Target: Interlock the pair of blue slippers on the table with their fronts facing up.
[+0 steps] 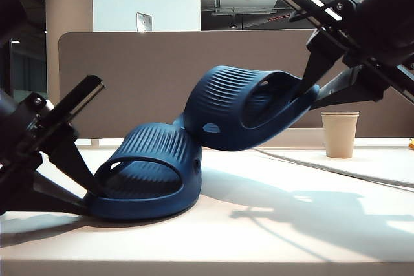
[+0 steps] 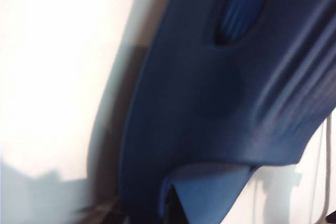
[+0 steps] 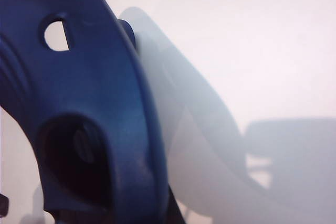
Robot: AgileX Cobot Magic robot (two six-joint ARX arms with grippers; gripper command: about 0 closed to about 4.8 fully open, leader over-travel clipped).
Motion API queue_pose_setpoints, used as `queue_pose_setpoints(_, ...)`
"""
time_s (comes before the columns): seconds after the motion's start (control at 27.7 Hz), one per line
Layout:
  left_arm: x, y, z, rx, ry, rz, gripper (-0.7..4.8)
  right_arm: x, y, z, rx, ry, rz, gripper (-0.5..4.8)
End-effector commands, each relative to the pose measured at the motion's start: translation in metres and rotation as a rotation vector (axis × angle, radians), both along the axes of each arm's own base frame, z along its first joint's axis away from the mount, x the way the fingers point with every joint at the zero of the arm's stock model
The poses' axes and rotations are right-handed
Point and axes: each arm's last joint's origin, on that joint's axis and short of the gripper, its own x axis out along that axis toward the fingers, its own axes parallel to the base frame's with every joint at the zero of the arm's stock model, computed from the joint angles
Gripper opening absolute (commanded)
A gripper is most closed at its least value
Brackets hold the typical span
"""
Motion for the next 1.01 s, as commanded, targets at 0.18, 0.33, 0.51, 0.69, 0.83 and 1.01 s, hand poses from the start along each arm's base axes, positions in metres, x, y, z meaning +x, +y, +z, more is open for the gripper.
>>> queue_pose_setpoints(0.18,0.008,-0.005,0.013,0.109,-0.052,-0.089,-0.05,0.001,-0.018,0.013,-0.037,-0.071,0.005,-0.01)
queue_pose_setpoints(0.33,0.018,-0.009,0.036,0.231,-0.114,-0.155,-0.05,0.000,-0.037,0.020,-0.051,-0.089,0.012,-0.01)
queue_pose_setpoints(0.51,0.025,-0.013,0.068,0.427,-0.166,-0.307,-0.05,-0.002,-0.055,0.021,-0.074,-0.081,0.112,-0.01)
queue_pose_setpoints(0.69,0.027,-0.010,0.095,0.630,-0.181,-0.427,-0.05,-0.002,-0.073,0.020,-0.107,-0.068,0.165,-0.01)
queue_pose_setpoints(0.83,0.026,-0.006,0.118,0.776,-0.215,-0.482,-0.05,-0.005,-0.092,0.018,-0.208,-0.033,0.160,-0.01)
queue_pose_setpoints(1.01,0.021,0.000,0.130,0.895,-0.272,-0.508,-0.05,-0.009,-0.102,0.023,-0.209,-0.041,0.185,-0.01)
